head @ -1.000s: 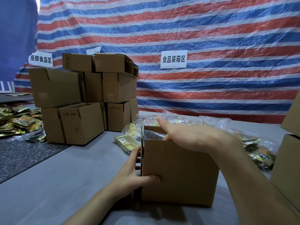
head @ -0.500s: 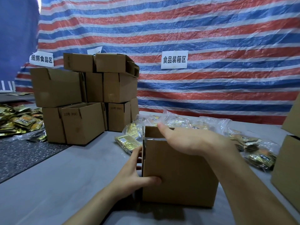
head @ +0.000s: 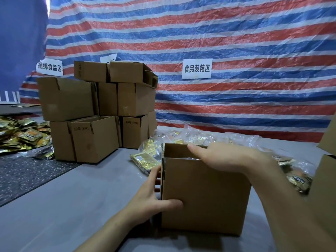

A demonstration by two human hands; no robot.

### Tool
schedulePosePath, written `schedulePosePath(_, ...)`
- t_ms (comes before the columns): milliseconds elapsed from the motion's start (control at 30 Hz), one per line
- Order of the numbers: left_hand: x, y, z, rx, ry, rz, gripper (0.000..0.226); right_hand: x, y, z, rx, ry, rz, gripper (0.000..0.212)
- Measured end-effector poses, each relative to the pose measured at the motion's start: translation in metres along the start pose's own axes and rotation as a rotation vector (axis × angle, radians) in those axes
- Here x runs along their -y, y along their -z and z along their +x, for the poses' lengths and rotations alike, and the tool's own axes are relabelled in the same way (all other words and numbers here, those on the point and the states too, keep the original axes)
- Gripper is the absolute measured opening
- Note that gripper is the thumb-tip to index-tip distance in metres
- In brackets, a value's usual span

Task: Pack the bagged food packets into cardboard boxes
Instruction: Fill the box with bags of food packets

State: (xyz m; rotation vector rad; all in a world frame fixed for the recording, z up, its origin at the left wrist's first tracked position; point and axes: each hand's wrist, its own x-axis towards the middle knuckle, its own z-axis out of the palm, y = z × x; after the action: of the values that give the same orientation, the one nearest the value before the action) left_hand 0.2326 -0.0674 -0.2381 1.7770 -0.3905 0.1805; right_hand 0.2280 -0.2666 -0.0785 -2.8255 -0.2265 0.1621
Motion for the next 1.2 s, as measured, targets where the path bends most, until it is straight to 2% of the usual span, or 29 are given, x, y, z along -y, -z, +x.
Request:
schedulePosePath(300,0.001,0.0,0.0,-0.001,-0.02,0.017,0.105,-0.005,-0.003,0.008,0.01,0.04,-0.054,0.087)
schedulePosePath(433,0.002,0.0,0.002,0.021,0.001,-0.051,0.106,-0.003,-0.004,0.0,-0.064,0.125,-0.021,0.074)
schedulePosePath(600,0.004,0.0,0.001,0.021,-0.009,-0.06,0.1,-0.009,-0.014,-0.018,-0.08,0.273,0.035,0.047)
schedulePosePath(700,0.004,-0.003,-0.001,0.003,-0.016,-0.017,0.101,-0.017,-0.026,-0.02,-0.17,0.284,0.052,0.056)
schedulePosePath(800,0.0,-0.01,-0.007,0.008,-0.011,0.031,0.105,-0.027,-0.039,-0.021,-0.181,0.245,0.067,0.067)
schedulePosePath(867,-0.008,-0.016,-0.013,0.021,-0.008,0.061,0.113,-0.034,-0.045,-0.023,-0.259,0.226,0.051,0.068)
schedulePosePath(967,-0.023,-0.027,-0.023,0.019,-0.011,0.116,0.123,-0.042,-0.044,-0.031,-0.352,0.25,0.062,0.058)
schedulePosePath(1033,-0.03,-0.033,-0.028,-0.019,-0.027,0.143,0.121,-0.045,-0.039,-0.041,-0.394,0.281,0.113,0.05)
schedulePosePath(1200,-0.047,-0.049,-0.047,-0.048,0.034,0.271,0.128,-0.06,-0.034,-0.073,-0.386,0.279,0.16,0.019)
